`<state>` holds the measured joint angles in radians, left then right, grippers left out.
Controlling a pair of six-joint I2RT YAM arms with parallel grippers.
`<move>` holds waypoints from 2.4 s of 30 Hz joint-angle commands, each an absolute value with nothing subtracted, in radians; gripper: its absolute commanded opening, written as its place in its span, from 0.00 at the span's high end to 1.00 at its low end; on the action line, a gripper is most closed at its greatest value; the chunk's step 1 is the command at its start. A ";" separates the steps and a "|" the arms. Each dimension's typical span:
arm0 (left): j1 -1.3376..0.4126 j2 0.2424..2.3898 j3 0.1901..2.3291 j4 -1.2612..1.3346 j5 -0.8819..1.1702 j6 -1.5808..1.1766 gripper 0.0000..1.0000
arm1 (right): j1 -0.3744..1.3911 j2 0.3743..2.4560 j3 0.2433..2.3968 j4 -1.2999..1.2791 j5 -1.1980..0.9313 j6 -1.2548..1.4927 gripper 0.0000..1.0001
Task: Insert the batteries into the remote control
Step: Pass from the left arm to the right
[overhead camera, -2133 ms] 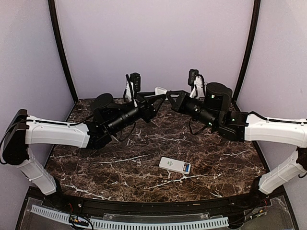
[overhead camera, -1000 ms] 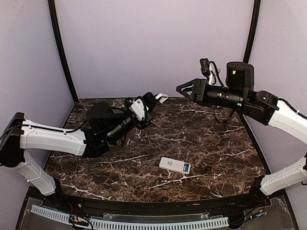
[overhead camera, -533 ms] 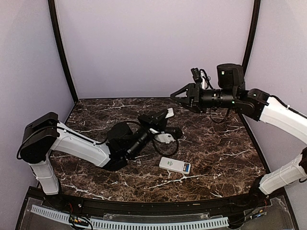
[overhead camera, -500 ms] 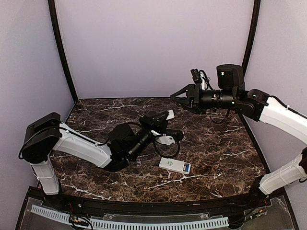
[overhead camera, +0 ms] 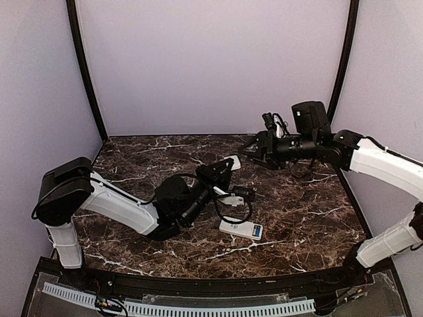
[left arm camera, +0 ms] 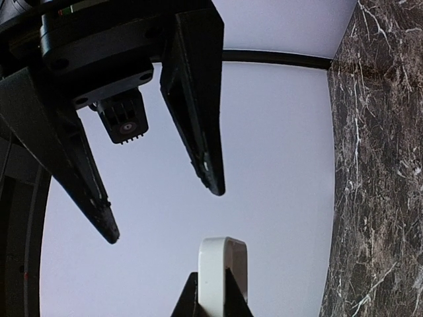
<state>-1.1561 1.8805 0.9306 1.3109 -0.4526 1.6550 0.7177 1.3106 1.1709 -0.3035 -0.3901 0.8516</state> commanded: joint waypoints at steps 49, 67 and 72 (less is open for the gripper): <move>-1.177 1.871 0.954 1.617 -0.493 1.683 0.72 | 0.675 1.355 0.939 0.210 -0.683 1.176 1.00; -1.180 1.765 0.906 1.256 -0.640 1.204 0.09 | 0.604 1.242 0.929 0.095 -0.607 0.992 1.00; -1.145 1.529 0.924 0.748 -0.355 0.726 0.11 | 0.570 1.190 0.908 0.071 -0.595 0.915 1.00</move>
<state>-1.1706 1.7386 0.9035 1.1103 -0.5686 1.1835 0.5938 1.2381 0.9390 0.0956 -0.6209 1.0096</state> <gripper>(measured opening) 0.905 0.066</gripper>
